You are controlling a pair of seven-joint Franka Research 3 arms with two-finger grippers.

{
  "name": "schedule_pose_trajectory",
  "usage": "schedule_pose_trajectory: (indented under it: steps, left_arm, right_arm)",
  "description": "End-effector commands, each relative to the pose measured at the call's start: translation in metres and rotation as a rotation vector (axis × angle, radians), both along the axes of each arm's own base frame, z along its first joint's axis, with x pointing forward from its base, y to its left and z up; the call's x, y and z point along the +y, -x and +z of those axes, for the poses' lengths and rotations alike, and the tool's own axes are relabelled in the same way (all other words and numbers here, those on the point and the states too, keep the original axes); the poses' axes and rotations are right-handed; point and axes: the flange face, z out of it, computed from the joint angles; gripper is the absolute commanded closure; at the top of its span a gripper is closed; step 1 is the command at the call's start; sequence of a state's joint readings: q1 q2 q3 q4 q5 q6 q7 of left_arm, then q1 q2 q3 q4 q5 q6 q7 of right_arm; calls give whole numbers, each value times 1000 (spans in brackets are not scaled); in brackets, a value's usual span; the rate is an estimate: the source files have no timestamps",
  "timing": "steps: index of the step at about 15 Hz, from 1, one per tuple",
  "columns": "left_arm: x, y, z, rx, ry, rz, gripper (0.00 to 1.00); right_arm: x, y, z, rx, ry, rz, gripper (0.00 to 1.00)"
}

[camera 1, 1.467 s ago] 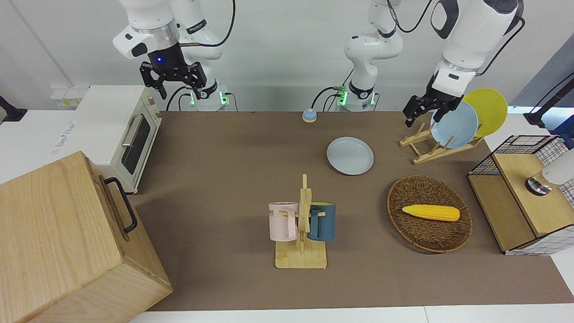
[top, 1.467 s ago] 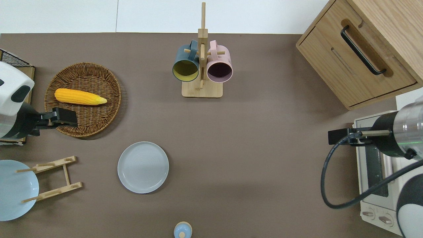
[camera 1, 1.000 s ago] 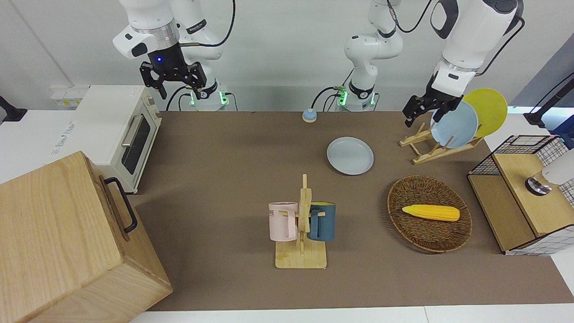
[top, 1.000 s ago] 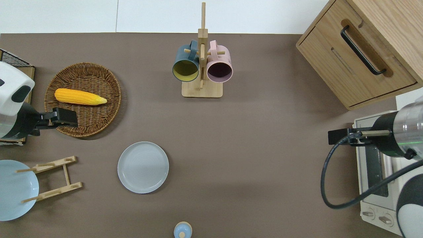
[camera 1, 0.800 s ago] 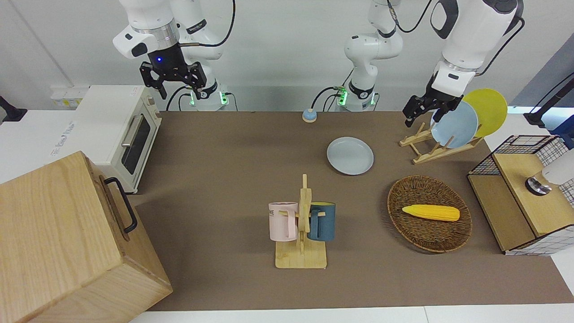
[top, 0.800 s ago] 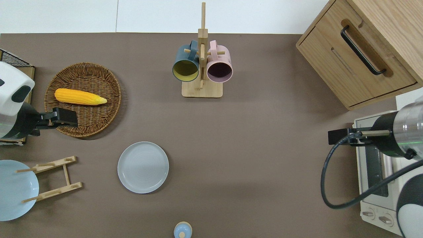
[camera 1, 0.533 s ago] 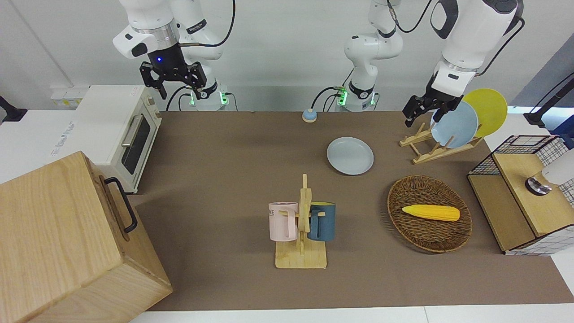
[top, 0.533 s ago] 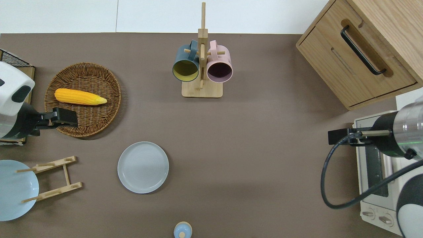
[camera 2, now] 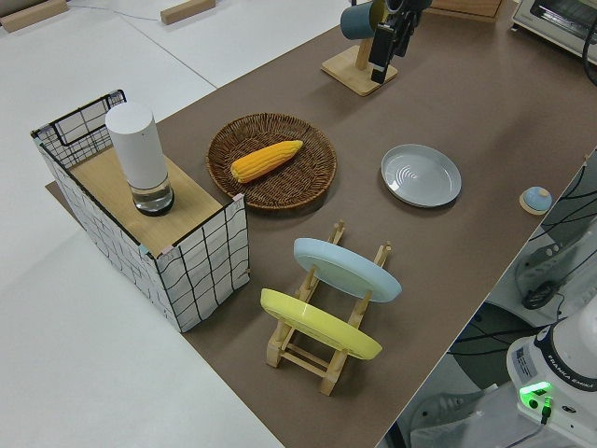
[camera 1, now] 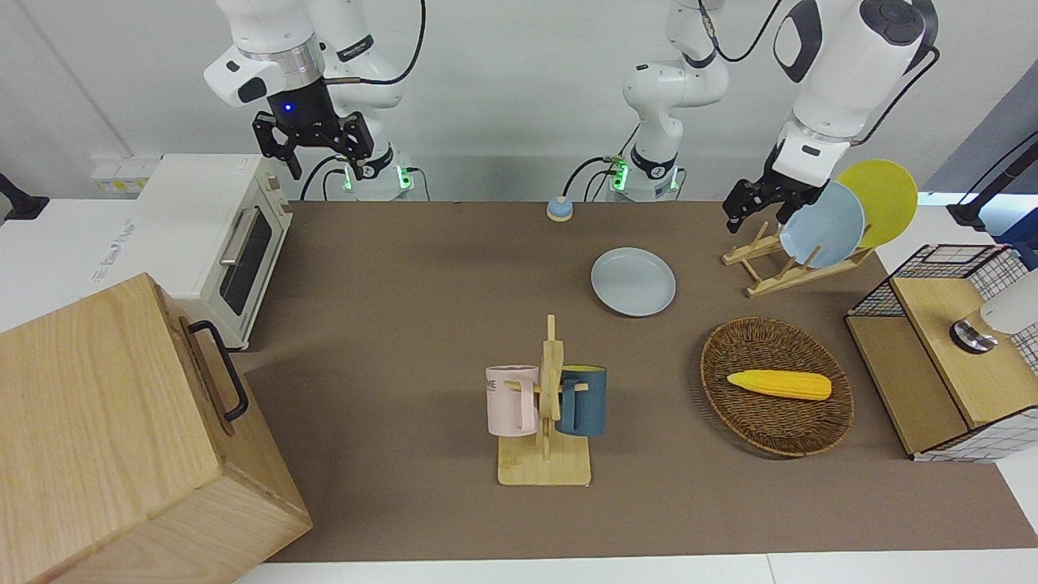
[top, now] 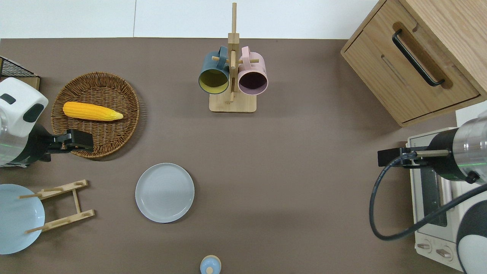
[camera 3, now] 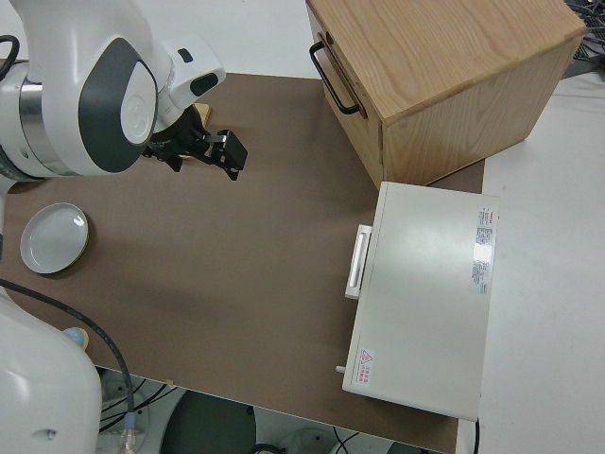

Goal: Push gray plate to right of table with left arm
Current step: 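Move the left gripper down toward the gray plate's near edge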

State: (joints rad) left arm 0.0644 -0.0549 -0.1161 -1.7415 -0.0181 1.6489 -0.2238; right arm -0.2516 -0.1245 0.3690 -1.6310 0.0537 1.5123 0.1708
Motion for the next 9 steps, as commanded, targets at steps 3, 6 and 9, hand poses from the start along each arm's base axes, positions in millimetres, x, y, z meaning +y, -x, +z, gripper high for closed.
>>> schedule_pose_trajectory:
  steps: [3,6,9]
  left_arm:
    - [14,33,-60,21,11,29,11]
    - [15,44,-97,44,8,32,15]
    - [14,53,-121,42,22,41,17]
  right_arm:
    - [0,8,0,3,-9,-21,5]
    - [0,8,0,3,-9,-21,5]
    - [0,8,0,3,-9,-21,5]
